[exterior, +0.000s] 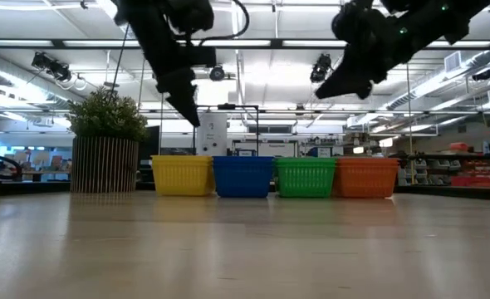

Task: Stack baskets by color
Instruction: Adjust the stacked yellow bins

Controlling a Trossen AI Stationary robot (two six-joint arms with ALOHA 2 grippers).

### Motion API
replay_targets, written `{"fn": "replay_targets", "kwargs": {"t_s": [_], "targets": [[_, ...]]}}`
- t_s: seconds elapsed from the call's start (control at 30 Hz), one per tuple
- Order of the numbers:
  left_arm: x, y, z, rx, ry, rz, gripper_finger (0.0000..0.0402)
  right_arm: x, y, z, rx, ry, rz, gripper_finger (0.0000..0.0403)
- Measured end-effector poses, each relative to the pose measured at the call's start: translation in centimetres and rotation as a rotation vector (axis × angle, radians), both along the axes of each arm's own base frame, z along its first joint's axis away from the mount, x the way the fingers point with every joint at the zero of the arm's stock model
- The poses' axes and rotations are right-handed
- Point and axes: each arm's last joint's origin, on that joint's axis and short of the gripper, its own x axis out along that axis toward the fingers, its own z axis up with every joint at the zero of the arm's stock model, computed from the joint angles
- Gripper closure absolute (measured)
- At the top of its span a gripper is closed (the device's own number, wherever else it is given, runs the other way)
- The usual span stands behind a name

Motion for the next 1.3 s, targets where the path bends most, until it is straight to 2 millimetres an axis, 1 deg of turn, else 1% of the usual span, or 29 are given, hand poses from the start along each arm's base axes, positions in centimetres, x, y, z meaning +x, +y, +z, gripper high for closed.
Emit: {"fn": "replay_targets", "kwargs": {"t_s": [0.1, 0.2, 0.27, 0.37, 0.47, 0.57, 0.77, 0.9, 1.17, 1.3], "targets": [[-0.3, 3.1, -0.2, -0.078, -0.040, 0.033, 0.0394, 1.7, 1.0, -1.1, -0.026, -0.021, 0.067, 0.0396], [-0.7, 5.6, -1.3, -0.164, -0.037, 0.069, 0.0395, 3.1, 1.8, -2.4, -0.054, -0.023, 0.120, 0.0396], [-0.8, 6.9, -2.3, -0.203, -0.022, 0.094, 0.0393, 3.7, 2.1, -3.2, -0.061, -0.019, 0.145, 0.0396], [-0.7, 7.9, -3.8, -0.272, 0.000, 0.094, 0.0394, 4.1, 2.4, -4.0, -0.060, -0.005, 0.158, 0.0396], [-0.3, 8.0, -5.1, -0.310, 0.033, 0.065, 0.0397, 4.2, 2.5, -4.3, -0.054, 0.004, 0.156, 0.0396], [0.1, 7.6, -5.8, -0.321, 0.060, 0.045, 0.0395, 4.2, 2.5, -4.3, -0.050, 0.008, 0.154, 0.0396], [0.6, 6.5, -5.9, -0.316, 0.076, -0.005, 0.0398, 4.2, 2.5, -4.3, -0.051, 0.009, 0.154, 0.0396], [0.8, 6.0, -5.9, -0.315, 0.079, -0.022, 0.0392, 4.2, 2.5, -4.3, -0.051, 0.009, 0.155, 0.0396], [0.9, 5.7, -5.9, -0.314, 0.080, -0.028, 0.0397, 4.2, 2.5, -4.3, -0.051, 0.011, 0.155, 0.0396], [0.9, 5.7, -5.9, -0.314, 0.081, -0.028, 0.0388, 4.2, 2.5, -4.4, -0.051, 0.012, 0.155, 0.0396]]}}
